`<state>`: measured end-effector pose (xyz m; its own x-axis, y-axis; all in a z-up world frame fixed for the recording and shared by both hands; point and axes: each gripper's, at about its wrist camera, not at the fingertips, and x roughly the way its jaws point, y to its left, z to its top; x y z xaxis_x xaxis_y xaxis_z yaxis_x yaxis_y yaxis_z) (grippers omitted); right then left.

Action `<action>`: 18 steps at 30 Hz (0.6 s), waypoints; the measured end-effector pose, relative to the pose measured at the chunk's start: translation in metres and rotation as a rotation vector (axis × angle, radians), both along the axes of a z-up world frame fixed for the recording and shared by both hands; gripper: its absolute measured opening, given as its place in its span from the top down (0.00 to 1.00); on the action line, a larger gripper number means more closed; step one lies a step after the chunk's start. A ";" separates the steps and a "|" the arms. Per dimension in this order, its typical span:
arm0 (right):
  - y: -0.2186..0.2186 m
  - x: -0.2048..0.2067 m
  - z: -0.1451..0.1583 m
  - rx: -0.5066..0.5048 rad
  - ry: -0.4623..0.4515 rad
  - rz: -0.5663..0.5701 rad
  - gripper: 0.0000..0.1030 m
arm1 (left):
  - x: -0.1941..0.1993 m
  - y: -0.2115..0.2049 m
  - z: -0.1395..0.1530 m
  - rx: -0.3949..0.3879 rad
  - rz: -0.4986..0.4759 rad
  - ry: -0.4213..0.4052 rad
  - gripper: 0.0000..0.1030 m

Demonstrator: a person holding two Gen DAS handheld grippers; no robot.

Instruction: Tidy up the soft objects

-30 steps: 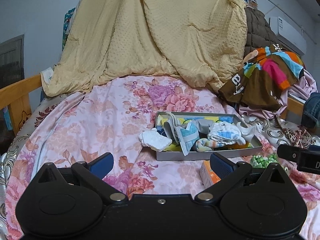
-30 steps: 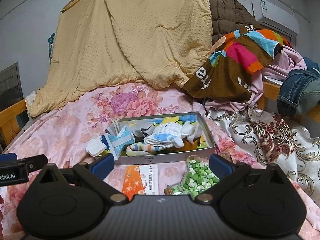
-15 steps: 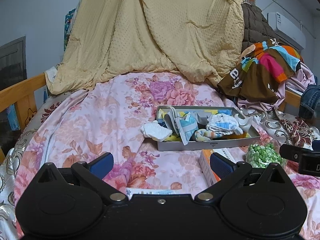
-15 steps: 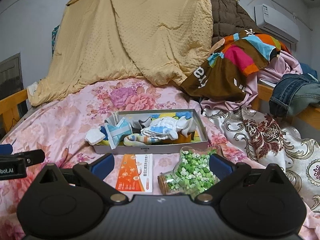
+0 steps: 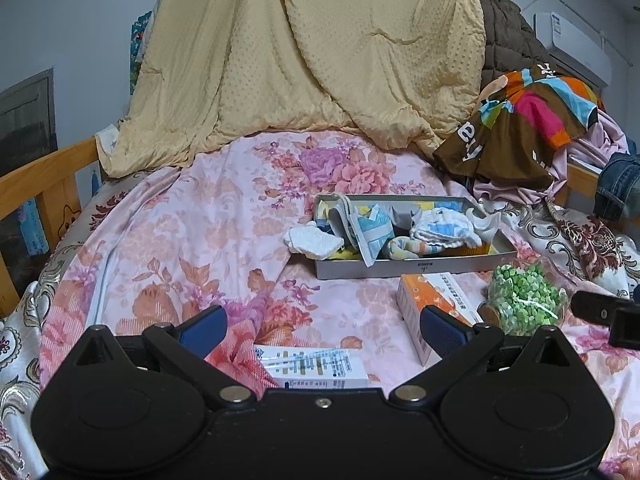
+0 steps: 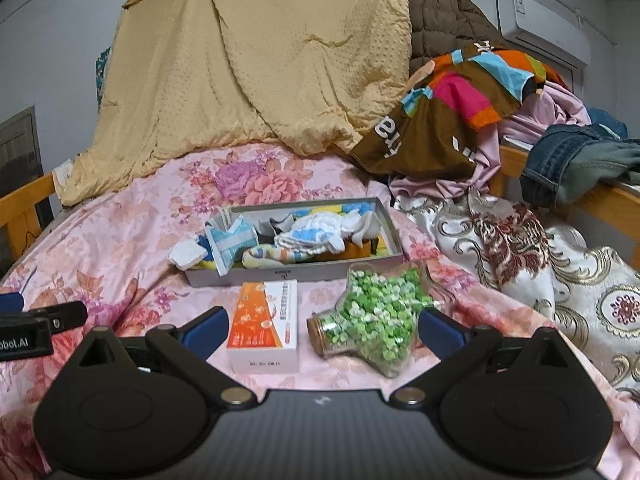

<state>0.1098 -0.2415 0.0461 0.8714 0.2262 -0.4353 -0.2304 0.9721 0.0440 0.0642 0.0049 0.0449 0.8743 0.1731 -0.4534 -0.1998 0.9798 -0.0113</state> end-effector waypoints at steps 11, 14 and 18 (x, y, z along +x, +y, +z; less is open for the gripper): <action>-0.002 -0.005 -0.008 -0.011 0.038 -0.006 0.00 | -0.003 -0.001 -0.007 0.006 0.006 0.036 0.01; -0.001 -0.006 -0.010 -0.015 0.043 -0.005 0.00 | -0.003 -0.001 -0.009 0.010 0.006 0.043 0.01; 0.000 -0.006 -0.010 -0.019 0.045 -0.002 0.00 | -0.001 -0.002 -0.012 0.018 0.002 0.060 0.01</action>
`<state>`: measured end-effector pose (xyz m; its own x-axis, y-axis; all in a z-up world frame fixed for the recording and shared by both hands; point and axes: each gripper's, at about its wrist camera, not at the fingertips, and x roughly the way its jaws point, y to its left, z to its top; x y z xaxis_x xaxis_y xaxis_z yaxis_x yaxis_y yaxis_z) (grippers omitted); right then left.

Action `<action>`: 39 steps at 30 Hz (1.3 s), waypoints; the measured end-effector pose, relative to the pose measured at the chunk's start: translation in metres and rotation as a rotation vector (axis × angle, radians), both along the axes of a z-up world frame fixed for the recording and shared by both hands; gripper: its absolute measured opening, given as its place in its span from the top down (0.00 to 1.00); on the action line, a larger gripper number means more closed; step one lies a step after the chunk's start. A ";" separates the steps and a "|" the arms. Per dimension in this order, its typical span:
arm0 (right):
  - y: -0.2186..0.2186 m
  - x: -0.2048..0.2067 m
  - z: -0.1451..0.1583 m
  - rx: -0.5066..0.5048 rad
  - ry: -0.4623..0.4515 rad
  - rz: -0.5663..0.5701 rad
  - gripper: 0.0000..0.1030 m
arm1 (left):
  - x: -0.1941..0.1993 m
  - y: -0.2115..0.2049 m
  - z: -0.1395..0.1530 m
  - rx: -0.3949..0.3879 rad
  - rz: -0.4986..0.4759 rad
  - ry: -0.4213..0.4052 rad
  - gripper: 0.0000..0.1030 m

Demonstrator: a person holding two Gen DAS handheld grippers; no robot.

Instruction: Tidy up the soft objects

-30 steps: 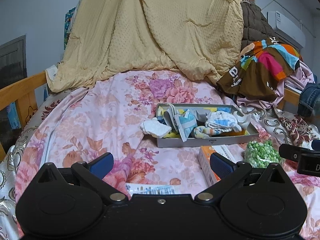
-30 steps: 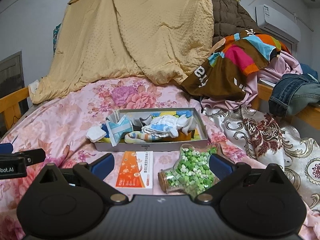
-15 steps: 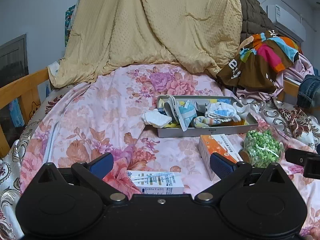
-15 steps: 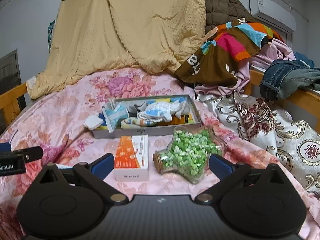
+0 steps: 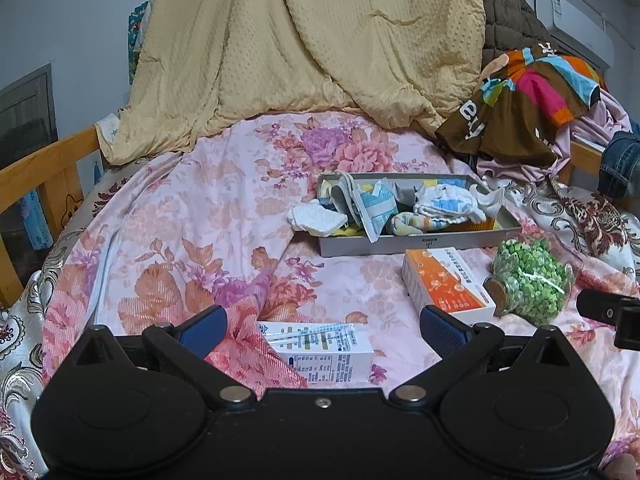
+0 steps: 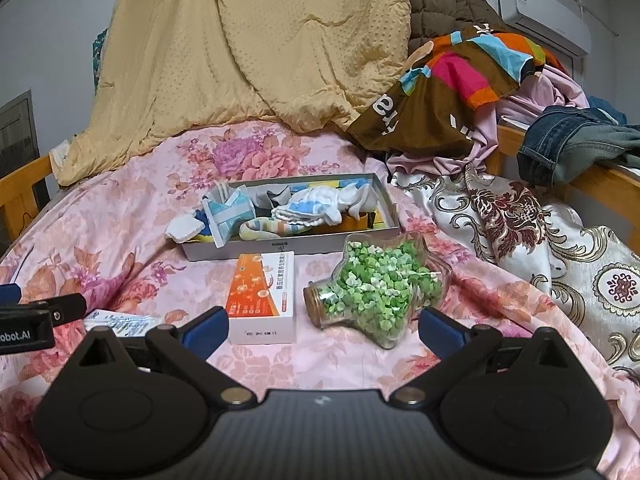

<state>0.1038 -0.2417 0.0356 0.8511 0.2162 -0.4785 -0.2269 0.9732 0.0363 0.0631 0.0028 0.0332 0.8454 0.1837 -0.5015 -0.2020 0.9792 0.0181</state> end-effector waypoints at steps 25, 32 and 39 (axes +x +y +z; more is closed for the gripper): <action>0.007 0.010 -0.021 -0.045 0.108 0.006 0.00 | 0.007 -0.006 -0.016 0.027 -0.045 0.087 0.01; 0.007 0.011 -0.021 -0.046 0.110 0.007 0.00 | 0.008 -0.006 -0.016 0.029 -0.047 0.093 0.01; 0.007 0.011 -0.021 -0.045 0.111 0.007 0.00 | 0.009 -0.006 -0.018 0.033 -0.051 0.100 0.01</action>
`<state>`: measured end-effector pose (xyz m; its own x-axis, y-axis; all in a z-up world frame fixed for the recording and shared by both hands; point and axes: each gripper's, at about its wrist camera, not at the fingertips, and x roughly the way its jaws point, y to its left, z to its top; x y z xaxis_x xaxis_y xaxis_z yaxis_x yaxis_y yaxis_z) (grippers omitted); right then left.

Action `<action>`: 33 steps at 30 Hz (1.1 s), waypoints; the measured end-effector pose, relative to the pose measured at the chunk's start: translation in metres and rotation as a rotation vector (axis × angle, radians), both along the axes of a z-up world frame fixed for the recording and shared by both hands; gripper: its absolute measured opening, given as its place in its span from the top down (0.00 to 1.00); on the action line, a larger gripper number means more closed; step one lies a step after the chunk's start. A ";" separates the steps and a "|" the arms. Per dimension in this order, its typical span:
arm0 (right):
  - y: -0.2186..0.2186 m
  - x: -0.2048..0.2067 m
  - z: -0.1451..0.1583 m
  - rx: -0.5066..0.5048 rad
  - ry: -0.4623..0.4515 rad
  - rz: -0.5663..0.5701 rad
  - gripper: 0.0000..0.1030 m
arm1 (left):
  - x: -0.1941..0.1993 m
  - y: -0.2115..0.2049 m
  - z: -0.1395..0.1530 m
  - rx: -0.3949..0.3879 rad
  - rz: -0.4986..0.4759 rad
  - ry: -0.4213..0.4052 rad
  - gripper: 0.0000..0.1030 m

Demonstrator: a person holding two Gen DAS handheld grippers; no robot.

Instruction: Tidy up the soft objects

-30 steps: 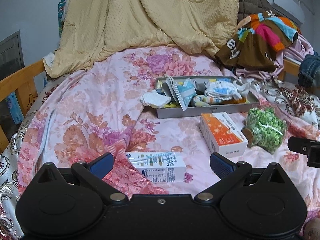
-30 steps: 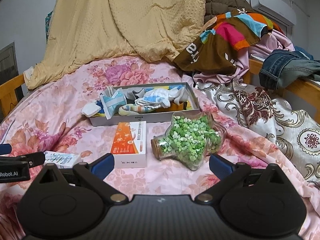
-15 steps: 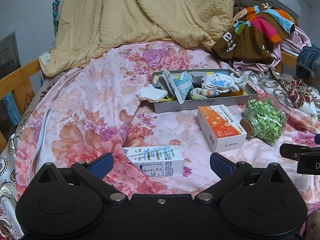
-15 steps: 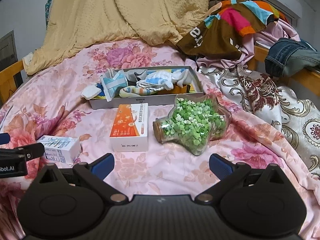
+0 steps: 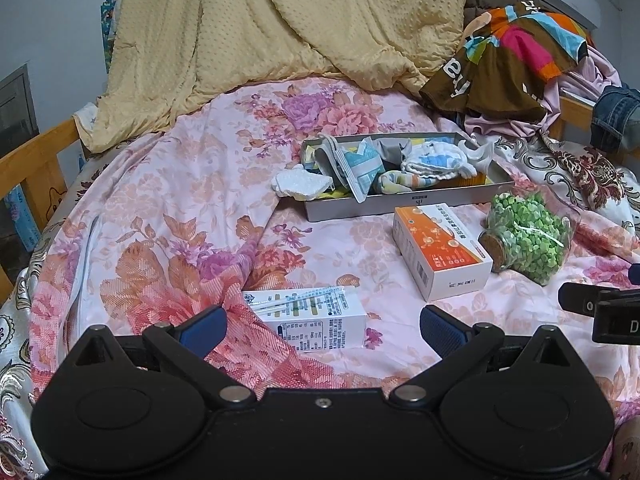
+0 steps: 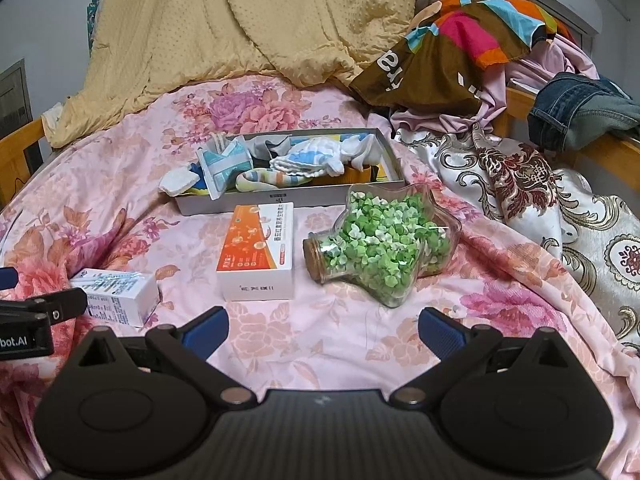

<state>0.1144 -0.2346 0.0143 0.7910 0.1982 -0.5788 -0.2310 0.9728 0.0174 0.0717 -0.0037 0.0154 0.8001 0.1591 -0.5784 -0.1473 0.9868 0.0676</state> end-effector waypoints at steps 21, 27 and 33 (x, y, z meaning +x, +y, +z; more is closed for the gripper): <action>-0.001 0.001 -0.002 -0.001 0.004 0.000 0.00 | 0.000 0.000 0.000 0.001 0.000 0.003 0.01; -0.001 0.001 -0.003 -0.003 0.006 0.000 0.00 | 0.001 0.000 -0.001 0.002 0.000 0.003 0.01; -0.001 0.000 -0.005 -0.005 0.006 -0.002 0.00 | 0.001 0.000 0.000 0.002 0.000 0.004 0.01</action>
